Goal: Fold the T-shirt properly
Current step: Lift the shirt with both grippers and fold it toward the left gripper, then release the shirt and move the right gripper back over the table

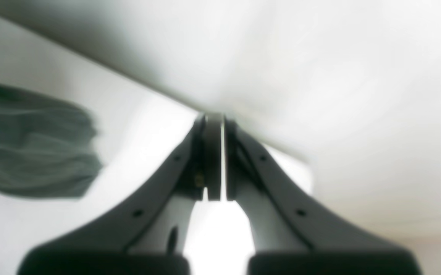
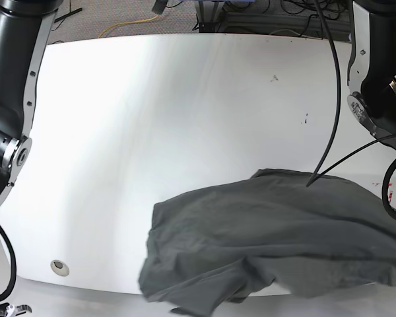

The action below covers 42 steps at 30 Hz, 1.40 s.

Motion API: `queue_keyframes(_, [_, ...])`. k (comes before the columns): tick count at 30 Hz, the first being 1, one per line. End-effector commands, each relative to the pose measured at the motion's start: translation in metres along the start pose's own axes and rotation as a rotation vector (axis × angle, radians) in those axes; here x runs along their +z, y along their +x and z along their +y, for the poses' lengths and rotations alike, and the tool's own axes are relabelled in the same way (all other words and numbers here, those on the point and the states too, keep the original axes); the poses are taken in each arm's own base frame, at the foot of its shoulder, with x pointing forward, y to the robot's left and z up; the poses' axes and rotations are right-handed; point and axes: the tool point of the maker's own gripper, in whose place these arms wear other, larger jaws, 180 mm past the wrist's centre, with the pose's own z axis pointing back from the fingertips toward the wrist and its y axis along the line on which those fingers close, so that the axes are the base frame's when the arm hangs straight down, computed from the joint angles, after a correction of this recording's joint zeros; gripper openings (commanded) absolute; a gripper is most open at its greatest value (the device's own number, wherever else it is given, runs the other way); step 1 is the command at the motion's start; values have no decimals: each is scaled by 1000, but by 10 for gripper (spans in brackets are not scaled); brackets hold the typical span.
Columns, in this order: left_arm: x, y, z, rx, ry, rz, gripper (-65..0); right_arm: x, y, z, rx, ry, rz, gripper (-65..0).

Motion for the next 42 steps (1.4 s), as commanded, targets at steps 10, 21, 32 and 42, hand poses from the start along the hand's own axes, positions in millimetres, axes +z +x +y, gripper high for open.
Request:
queue_keyframes(10, [1, -22, -12, -59, -32, 32, -650, -12, -39, 20, -41, 96, 14, -650])
queue_keyframes(21, [20, -131, -25, -104, -79, 227, -650, -62, -150, 110, -228, 284, 129, -637])
queue_keyframes(32, [69, -231, -15, -132, -84, 437, -650, -106, -197, 209, -242, 334, 184, -159])
queue_keyframes(42, [116, -301, -45, -153, -190, 620, -650, -116, -214, 266, -236, 388, 238, -143])
